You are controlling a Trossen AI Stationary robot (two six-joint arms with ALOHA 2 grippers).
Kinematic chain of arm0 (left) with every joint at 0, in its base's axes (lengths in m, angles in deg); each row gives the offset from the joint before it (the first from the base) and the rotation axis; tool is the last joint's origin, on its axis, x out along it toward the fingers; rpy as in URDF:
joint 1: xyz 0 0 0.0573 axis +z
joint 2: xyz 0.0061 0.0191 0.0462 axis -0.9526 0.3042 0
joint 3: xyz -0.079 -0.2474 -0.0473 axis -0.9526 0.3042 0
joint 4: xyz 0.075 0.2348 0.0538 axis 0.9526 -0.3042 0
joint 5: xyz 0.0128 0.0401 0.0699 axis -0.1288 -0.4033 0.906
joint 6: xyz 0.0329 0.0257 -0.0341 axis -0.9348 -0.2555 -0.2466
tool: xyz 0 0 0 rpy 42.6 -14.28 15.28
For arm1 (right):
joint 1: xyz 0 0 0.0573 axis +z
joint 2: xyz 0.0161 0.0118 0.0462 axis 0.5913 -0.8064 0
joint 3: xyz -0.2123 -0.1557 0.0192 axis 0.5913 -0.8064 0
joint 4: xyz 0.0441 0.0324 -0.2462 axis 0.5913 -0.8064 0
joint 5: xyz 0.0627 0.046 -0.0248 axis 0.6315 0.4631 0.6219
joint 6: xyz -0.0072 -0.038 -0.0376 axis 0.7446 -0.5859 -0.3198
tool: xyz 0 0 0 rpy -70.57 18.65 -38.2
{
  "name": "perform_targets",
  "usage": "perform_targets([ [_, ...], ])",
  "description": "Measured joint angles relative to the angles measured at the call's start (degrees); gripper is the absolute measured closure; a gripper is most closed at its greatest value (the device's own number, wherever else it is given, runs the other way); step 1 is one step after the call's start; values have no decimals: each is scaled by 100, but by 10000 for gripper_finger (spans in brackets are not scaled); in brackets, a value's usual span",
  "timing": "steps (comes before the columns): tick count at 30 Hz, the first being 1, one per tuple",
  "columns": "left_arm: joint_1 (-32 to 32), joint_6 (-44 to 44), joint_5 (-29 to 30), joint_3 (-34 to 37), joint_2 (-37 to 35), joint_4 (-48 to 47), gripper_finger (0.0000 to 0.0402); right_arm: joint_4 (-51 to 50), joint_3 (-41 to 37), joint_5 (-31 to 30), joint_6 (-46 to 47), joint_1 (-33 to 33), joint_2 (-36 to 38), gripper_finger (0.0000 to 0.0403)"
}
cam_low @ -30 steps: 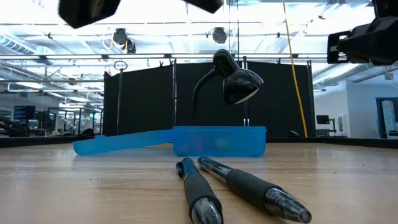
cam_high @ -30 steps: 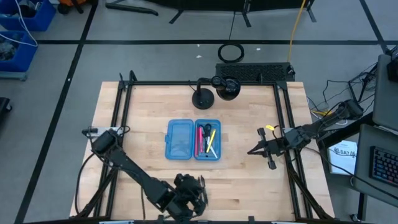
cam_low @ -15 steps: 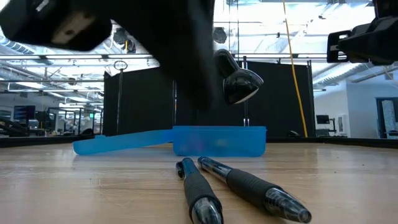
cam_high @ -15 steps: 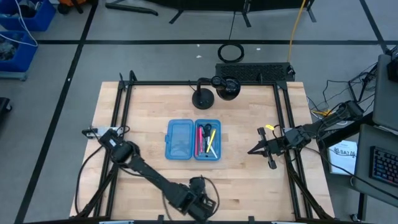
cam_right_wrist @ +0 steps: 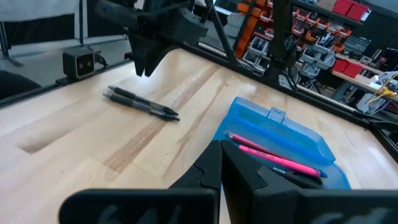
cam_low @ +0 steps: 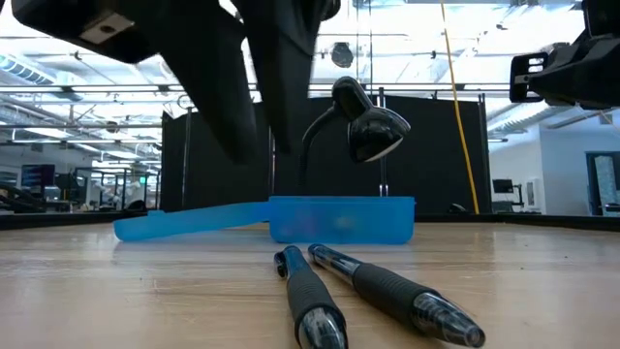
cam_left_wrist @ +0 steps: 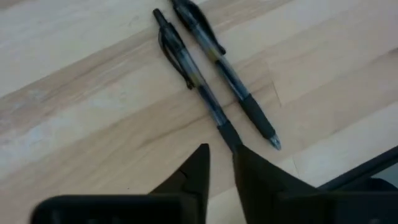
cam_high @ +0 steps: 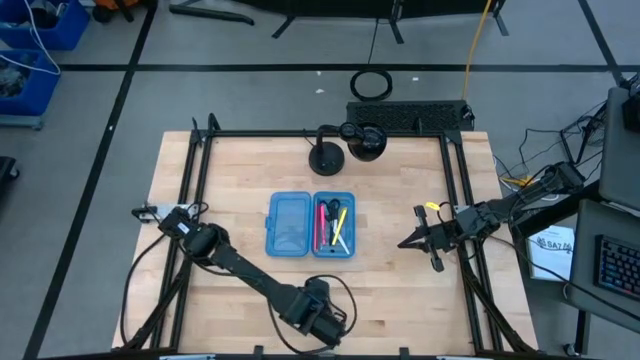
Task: Pick & place school supplies into a supply box
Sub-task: Put the left black pen into the blue supply box
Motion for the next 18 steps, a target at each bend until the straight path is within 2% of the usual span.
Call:
perform_targets([
  [9,98,-142,51,40,23,25,224,-48,0,-27,-39,-2,0,403],
  [13,157,-241,80,40,32,35,206,-48,0,-31,-26,-2,0,403],
  [18,208,-300,80,51,32,61,208,-47,0,-33,11,-2,0,403],
])
